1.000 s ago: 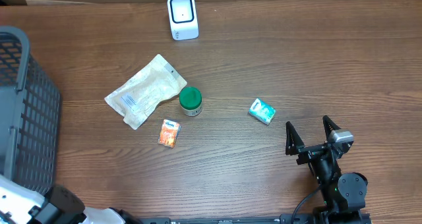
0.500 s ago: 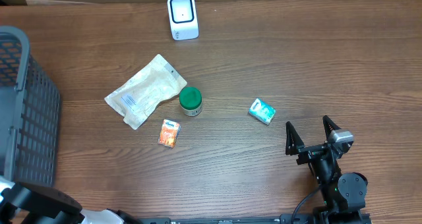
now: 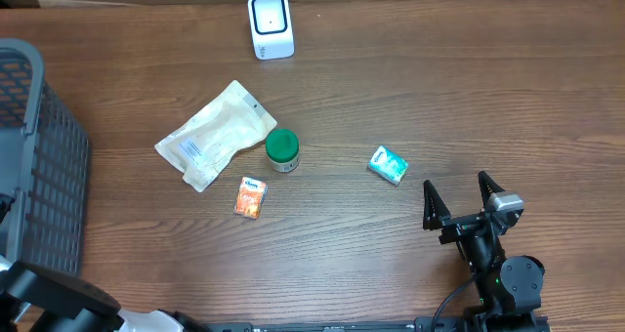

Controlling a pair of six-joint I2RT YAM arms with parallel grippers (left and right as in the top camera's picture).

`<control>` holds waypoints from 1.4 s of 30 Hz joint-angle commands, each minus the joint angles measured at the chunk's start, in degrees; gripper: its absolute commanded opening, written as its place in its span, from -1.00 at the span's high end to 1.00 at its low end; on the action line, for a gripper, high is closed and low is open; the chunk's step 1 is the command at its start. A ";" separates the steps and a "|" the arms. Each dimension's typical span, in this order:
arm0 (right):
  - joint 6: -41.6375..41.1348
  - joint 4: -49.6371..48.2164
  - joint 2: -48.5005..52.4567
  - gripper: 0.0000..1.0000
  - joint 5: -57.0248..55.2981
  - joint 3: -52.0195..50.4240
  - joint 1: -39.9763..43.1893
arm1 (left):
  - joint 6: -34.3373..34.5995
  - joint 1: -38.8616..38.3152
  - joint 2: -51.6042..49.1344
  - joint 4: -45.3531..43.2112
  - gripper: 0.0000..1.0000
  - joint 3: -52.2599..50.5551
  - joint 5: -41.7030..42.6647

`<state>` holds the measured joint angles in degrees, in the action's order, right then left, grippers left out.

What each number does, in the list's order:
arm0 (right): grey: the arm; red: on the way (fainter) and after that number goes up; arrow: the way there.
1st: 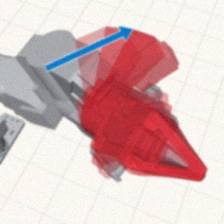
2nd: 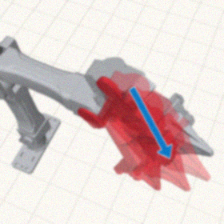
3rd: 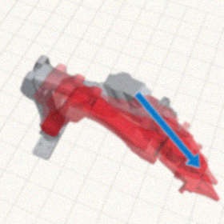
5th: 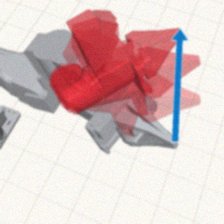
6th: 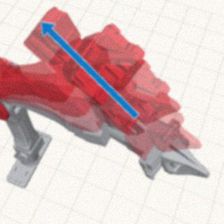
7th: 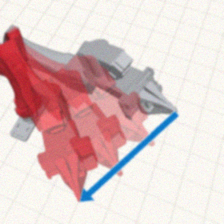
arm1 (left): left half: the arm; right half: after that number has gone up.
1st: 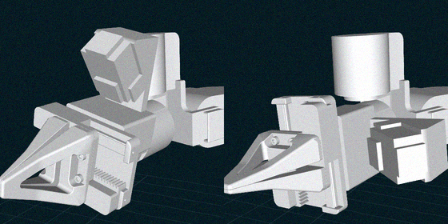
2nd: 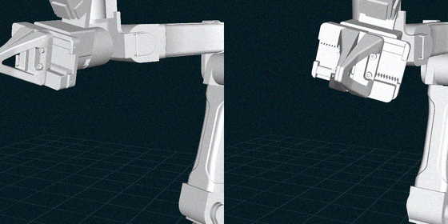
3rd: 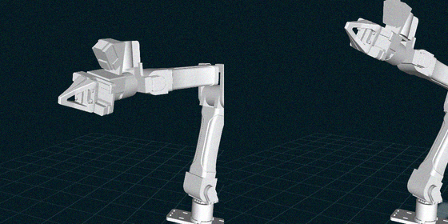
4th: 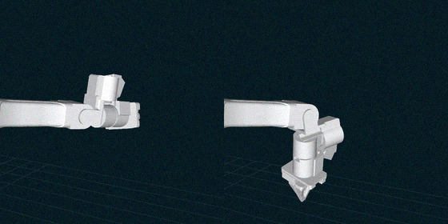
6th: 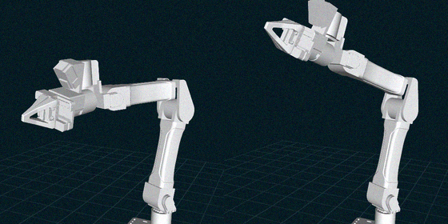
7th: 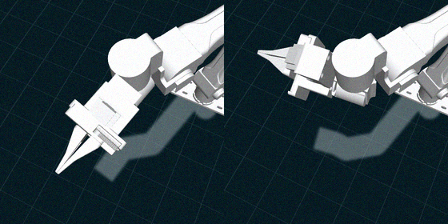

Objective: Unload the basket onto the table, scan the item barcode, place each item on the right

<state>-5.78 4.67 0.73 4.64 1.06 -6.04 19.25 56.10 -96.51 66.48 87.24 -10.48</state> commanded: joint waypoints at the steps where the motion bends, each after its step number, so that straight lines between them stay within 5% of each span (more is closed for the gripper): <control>1: -0.20 -0.26 -0.57 -1.00 0.15 -0.59 0.13 | -1.05 0.24 -2.45 -0.24 -0.61 -0.76 -3.82; 15: -0.20 -0.26 -0.57 -1.00 0.15 -0.59 0.13 | 1.86 2.43 -11.61 0.09 -0.40 -0.79 -7.54; 19: -0.20 -0.26 -0.57 -1.00 0.15 -0.59 0.13 | 2.78 3.15 -13.53 0.07 -0.18 -0.79 -8.35; 42: -0.20 -0.26 -0.57 -1.00 0.15 -0.59 0.13 | 5.68 5.35 -21.24 -1.68 -0.18 -0.85 -9.42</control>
<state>-5.78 4.64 0.73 4.67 1.06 -6.02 23.86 60.90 -116.29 65.39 86.78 -19.55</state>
